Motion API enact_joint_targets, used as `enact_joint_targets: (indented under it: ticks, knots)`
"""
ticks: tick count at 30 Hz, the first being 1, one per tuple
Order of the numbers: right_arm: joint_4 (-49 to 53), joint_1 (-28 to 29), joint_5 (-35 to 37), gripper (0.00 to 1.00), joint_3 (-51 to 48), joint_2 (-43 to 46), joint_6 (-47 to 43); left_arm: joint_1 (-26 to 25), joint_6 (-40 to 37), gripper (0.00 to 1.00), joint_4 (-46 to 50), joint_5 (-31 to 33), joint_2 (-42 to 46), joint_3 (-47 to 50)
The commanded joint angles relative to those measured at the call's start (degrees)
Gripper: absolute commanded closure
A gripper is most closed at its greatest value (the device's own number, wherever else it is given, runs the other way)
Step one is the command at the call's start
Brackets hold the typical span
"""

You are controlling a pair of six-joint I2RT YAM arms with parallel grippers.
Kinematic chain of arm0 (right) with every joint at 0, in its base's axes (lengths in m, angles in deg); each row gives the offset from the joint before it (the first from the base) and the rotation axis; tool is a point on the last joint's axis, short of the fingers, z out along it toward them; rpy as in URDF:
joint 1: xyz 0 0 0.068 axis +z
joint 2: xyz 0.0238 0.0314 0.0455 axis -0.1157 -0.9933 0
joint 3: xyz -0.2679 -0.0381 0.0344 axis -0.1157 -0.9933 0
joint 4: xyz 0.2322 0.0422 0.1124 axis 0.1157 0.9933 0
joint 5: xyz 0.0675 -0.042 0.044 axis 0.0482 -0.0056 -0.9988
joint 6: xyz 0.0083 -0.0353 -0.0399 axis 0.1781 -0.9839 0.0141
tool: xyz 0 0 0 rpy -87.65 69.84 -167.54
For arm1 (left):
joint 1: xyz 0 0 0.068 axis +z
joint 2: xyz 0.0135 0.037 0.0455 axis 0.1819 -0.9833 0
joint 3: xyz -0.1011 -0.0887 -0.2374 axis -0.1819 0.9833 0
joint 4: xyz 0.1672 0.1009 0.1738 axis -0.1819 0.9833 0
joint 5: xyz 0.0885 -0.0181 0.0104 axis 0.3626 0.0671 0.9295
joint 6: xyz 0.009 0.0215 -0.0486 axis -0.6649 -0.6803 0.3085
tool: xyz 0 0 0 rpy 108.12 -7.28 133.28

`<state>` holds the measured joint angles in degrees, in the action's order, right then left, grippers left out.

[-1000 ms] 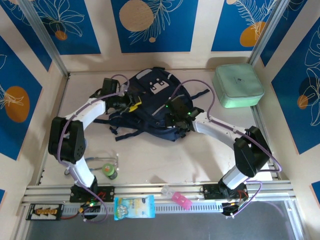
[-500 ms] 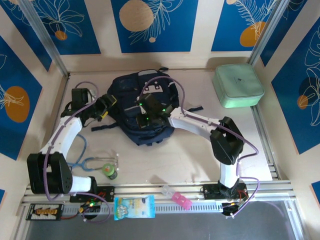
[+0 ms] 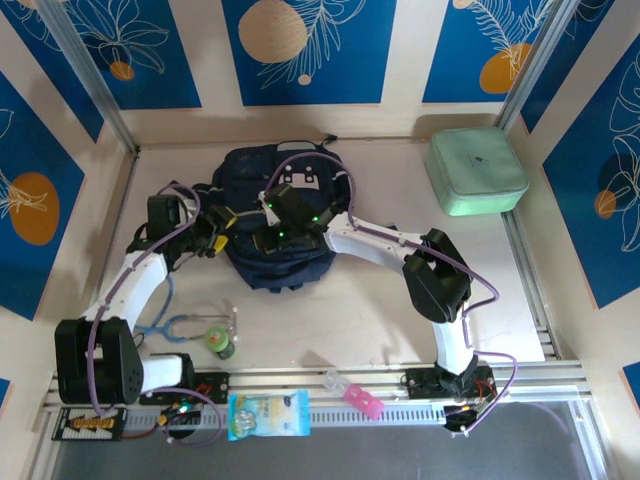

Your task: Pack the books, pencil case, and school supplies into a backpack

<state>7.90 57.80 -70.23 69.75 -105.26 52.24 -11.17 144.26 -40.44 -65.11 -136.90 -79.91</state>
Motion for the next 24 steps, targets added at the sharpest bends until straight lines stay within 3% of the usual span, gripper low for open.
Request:
enact_joint_targets:
  ticks: [1,6,11,24]
  knots:
    - [-3.8,1.2,-5.3,0.96,-0.9,1.4,1.1,-0.5,-0.3,0.41,-3.1,-2.2,-2.5,-2.1]
    - [-4.0,2.0,-5.8,0.96,-4.3,3.4,1.0,-0.2,-10.5,0.46,1.1,1.9,-10.0,-11.1]
    - [-4.8,2.9,-6.4,0.96,-5.0,2.9,1.7,-1.6,-14.1,0.46,-3.5,-7.0,-22.1,-18.9]
    - [-5.8,3.6,-4.5,0.96,-4.8,2.0,3.3,-8.7,-22.4,0.42,3.8,-10.1,-34.4,-30.9]
